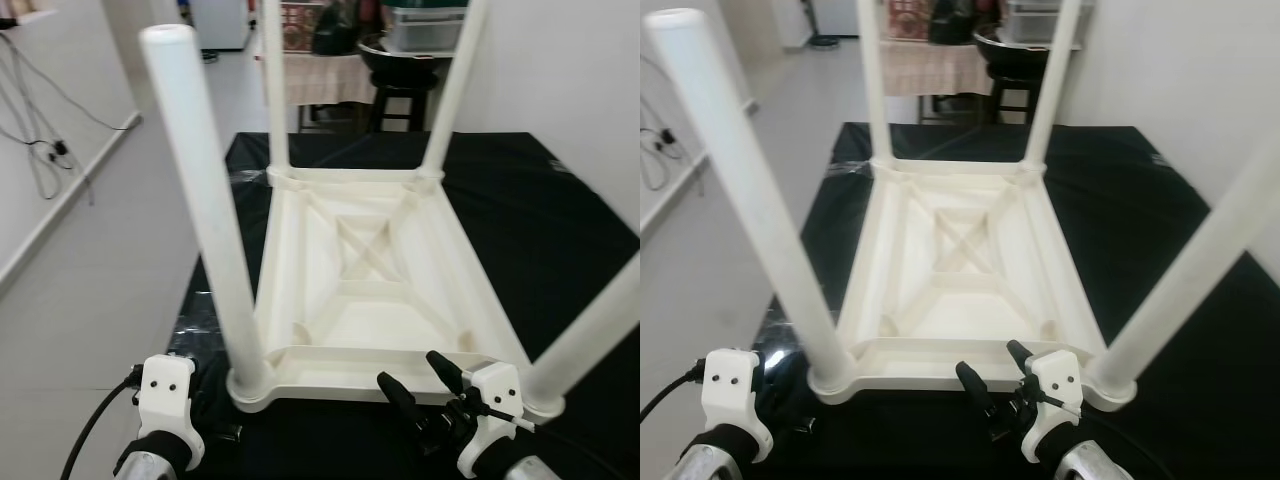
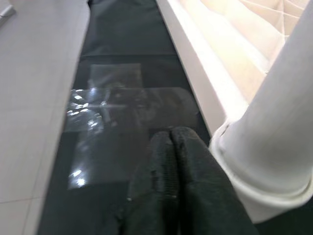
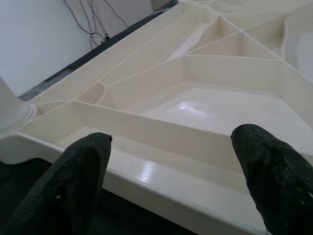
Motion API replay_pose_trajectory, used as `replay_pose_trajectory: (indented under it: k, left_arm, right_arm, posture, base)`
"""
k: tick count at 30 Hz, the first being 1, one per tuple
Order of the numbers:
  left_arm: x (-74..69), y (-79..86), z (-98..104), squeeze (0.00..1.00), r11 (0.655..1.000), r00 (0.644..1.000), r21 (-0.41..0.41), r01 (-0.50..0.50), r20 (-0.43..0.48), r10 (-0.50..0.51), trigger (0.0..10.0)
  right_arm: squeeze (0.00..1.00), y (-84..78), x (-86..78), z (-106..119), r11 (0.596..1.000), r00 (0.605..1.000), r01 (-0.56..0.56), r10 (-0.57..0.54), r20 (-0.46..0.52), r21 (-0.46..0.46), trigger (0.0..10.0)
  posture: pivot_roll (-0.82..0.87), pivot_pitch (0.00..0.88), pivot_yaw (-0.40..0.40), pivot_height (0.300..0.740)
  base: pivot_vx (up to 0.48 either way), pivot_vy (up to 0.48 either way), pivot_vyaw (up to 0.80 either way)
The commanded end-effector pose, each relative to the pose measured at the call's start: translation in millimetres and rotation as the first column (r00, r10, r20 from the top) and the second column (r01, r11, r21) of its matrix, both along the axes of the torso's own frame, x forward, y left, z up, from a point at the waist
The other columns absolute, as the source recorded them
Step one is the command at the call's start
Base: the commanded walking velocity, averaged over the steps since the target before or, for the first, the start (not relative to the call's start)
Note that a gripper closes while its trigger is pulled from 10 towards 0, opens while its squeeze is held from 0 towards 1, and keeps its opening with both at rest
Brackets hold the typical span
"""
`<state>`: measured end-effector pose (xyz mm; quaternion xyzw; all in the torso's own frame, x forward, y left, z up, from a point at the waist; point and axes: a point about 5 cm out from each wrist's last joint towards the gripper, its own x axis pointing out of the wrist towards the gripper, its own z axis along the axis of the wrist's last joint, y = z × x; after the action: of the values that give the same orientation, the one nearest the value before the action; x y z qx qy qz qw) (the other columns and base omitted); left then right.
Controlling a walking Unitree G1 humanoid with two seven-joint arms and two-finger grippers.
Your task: Building children table
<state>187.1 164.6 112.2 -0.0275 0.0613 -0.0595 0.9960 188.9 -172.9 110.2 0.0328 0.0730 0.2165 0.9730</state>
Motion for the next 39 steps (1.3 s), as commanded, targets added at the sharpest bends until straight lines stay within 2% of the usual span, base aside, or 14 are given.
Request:
replay_pose_trajectory:
  k: [1, 7, 11, 15, 18, 20, 24, 28, 30, 35, 36, 39]
  left_arm:
    - [-3.5, 0.3, 7, 1.0, 0.999, 0.999, 0.025, 0.02, 0.047, -0.021, 10.0]
    - [-14.0, -1.9, 17, 1.0, 0.998, 0.995, 0.028, 0.062, 0.076, -0.064, 10.0]
    - [-24.5, -7.5, 18, 1.0, 0.99, 0.988, 0.032, 0.14, 0.067, -0.142, 10.0]
    - [-25.4, -8.7, 18, 1.0, 0.987, 0.985, 0.033, 0.157, 0.065, -0.159, 10.0]
    - [-23.1, -18.0, 20, 1.0, 0.972, 0.969, 0.022, 0.233, 0.076, -0.234, 10.0]
    - [-22.8, -19.8, 21, 1.0, 0.968, 0.965, 0.034, 0.249, 0.079, -0.251, 10.0]
    - [-18.0, -15.1, 20, 1.0, 0.976, 0.972, 0.047, 0.214, 0.085, -0.217, 10.0]
    - [-11.8, -13.7, 19, 1.0, 0.973, 0.97, 0.066, 0.223, 0.088, -0.228, 10.0]
    - [4.2, -8.8, 20, 1.0, 0.97, 0.968, 0.1, 0.22, 0.097, -0.23, 10.0]
    - [10.9, -5.7, 19, 1.0, 0.971, 0.972, 0.126, 0.202, 0.098, -0.215, 10.0]
    - [12.0, -5.3, 19, 0.0, 0.972, 0.972, 0.126, 0.2, 0.097, -0.212, 10.0]
    - [13.7, -5.0, 18, 0.0, 0.973, 0.974, 0.129, 0.192, 0.097, -0.206, 10.0]
  right_arm:
    - [0.0, -0.5, -1.1, 0, 1.0, 1.0, -0.013, 0.013, 0.003, 0.02, 10.0]
    - [0.0, -2.4, -0.6, -2, 0.999, 0.999, -0.046, 0.046, -0.005, 0.025, 10.0]
    - [0.0, -2.9, -1.6, -3, 0.998, 0.999, -0.049, 0.049, -0.01, 0.027, 10.0]
    - [0.0, -3.0, -1.9, -3, 0.998, 0.999, -0.048, 0.049, -0.011, 0.03, 10.0]
    - [0.0, -3.1, -2.0, -4, 0.998, 0.998, -0.053, 0.054, -0.012, 0.033, 10.0]
    - [0.0, -2.9, -2.3, -4, 0.998, 0.998, -0.056, 0.057, -0.013, 0.033, 10.0]
    - [0.0, -2.5, -2.3, -4, 0.998, 0.998, -0.056, 0.056, -0.011, 0.035, 10.0]
    - [0.0, -2.4, -2.5, -4, 0.998, 0.999, -0.052, 0.052, -0.011, 0.037, 10.0]
    - [0.0, -2.4, -2.5, -3, 0.998, 0.999, -0.05, 0.05, -0.009, 0.037, 10.0]
    - [0.0, -2.5, -2.4, -3, 0.998, 0.999, -0.047, 0.048, -0.008, 0.034, 10.0]
    - [0.0, -2.7, -2.4, -2, 0.998, 0.999, -0.045, 0.045, -0.008, 0.035, 10.0]
    - [0.0, -2.9, -2.4, -2, 0.998, 0.999, -0.042, 0.043, -0.007, 0.037, 10.0]
  posture:
    - [-0.04, 0.051, -0.002, 0.74]
    - [-0.03, 0.047, -0.003, 0.74]
    - [-0.03, 0.049, -0.001, 0.74]
    - [-0.03, 0.049, -0.001, 0.74]
    - [-0.03, 0.049, -0.001, 0.74]
    - [-0.04, 0.041, -0.003, 0.74]
    - [-0.04, 0.039, -0.002, 0.74]
    - [-0.05, 0.041, -0.005, 0.74]
    - [-0.05, 0.043, -0.004, 0.74]
    - [-0.06, 0.047, 0.0, 0.74]
    - [-0.06, 0.048, 0.001, 0.74]
    - [-0.07, 0.049, 0.001, 0.74]
  base:
    - [0.0, 0.0, 0.0]
    - [0.0, 0.0, 0.0]
    - [0.0, 0.0, 0.0]
    - [0.0, 0.0, 0.0]
    - [0.0, 0.0, 0.0]
    - [0.0, 0.0, 0.0]
    - [0.0, 0.0, 0.0]
    - [0.0, 0.0, 0.0]
    - [0.0, 0.0, 0.0]
    - [0.0, 0.0, 0.0]
    - [0.0, 0.0, 0.0]
    - [0.0, 0.0, 0.0]
